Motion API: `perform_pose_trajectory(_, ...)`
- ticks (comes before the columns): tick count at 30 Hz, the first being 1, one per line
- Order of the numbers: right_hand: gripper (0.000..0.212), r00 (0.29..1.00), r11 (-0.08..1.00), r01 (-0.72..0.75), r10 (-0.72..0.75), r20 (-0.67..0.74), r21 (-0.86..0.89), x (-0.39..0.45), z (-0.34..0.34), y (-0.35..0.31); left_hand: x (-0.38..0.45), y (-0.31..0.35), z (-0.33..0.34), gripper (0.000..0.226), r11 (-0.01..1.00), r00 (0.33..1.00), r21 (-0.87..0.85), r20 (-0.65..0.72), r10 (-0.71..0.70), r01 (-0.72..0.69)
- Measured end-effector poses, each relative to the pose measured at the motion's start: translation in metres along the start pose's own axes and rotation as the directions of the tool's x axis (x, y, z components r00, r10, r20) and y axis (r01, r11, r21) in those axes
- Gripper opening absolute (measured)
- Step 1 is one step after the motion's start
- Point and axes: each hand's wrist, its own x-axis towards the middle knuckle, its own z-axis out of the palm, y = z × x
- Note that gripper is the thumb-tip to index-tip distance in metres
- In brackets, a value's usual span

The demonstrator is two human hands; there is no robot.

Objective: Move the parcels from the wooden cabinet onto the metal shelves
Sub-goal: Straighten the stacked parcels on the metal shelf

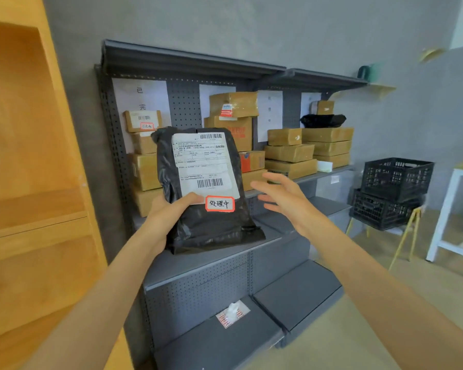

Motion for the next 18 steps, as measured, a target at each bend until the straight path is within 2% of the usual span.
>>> perform_pose_trajectory(5, 0.05, 0.999, 0.997, 0.026, -0.029, -0.043, -0.069, 0.039, -0.098, 0.011, 0.033, -0.007, 0.089, 0.03, 1.0, 1.0, -0.014, 0.012, 0.022, -0.022)
perform_pose_trajectory(9, 0.054, 0.986, 0.956, 0.077, -0.115, -0.12, -0.284, 0.077, -0.165, 0.029, 0.063, -0.014, 0.145, 0.042, 1.0, 1.0, 0.009, 0.019, 0.008, -0.008)
perform_pose_trajectory(11, 0.056, 0.977, 0.892, 0.126, -0.188, -0.104, -0.434, 0.095, -0.196, 0.041, 0.081, -0.018, 0.171, 0.045, 1.0, 1.0, 0.017, 0.013, 0.006, -0.007)
perform_pose_trajectory(14, 0.058, 0.954, 0.745, 0.203, -0.297, -0.043, -0.635, 0.127, -0.236, 0.058, 0.112, -0.027, 0.206, 0.037, 1.0, 1.0, 0.013, 0.02, 0.016, -0.016)
perform_pose_trajectory(16, 0.06, 0.946, 0.678, 0.21, -0.322, -0.028, -0.705, 0.154, -0.257, 0.068, 0.136, -0.035, 0.228, 0.039, 0.999, 0.999, 0.029, 0.032, 0.018, -0.019)
perform_pose_trajectory(18, 0.06, 0.937, 0.62, 0.226, -0.349, -0.007, -0.752, 0.185, -0.276, 0.078, 0.165, -0.044, 0.249, 0.049, 0.999, 0.999, 0.047, 0.04, 0.011, -0.013)
